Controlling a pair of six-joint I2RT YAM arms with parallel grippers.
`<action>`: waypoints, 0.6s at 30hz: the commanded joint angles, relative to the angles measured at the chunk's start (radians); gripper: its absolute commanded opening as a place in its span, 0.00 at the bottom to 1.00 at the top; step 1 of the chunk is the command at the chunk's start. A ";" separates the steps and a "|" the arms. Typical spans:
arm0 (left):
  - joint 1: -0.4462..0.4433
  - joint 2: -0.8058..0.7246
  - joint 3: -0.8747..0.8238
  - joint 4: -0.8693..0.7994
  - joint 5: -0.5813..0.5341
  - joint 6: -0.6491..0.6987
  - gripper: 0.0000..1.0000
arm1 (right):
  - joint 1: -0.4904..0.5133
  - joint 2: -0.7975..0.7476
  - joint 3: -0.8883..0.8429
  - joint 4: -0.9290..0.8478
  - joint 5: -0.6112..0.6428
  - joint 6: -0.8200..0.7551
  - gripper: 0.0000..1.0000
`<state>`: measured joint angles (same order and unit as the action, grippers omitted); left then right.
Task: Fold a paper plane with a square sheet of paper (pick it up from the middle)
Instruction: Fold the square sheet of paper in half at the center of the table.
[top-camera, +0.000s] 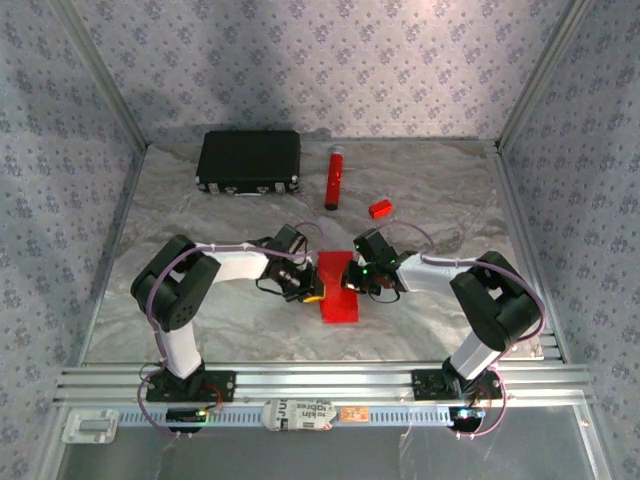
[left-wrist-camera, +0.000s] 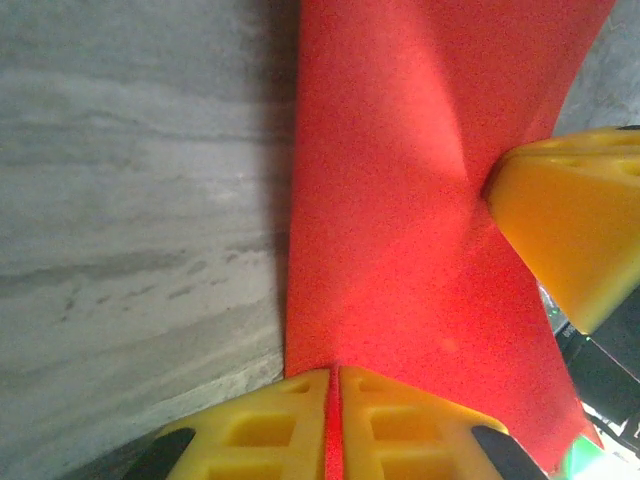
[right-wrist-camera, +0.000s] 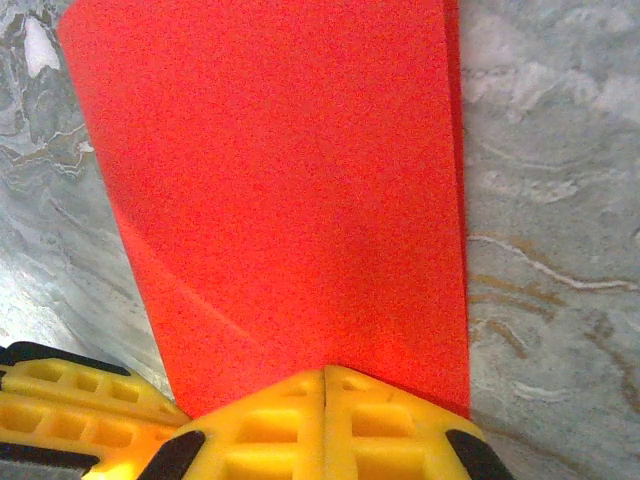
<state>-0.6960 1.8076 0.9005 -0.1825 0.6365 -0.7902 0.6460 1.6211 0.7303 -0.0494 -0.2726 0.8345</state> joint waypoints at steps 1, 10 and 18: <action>-0.005 -0.029 0.006 -0.063 -0.036 0.022 0.12 | 0.010 0.013 -0.042 -0.106 0.053 0.020 0.00; -0.023 -0.094 0.025 -0.027 0.028 -0.055 0.13 | 0.013 0.006 -0.048 -0.106 0.059 0.020 0.00; -0.039 -0.062 -0.016 0.048 0.045 -0.094 0.13 | 0.014 0.001 -0.062 -0.097 0.061 0.026 0.00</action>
<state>-0.7280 1.7416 0.8997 -0.1703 0.6556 -0.8627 0.6537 1.6077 0.7151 -0.0433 -0.2577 0.8490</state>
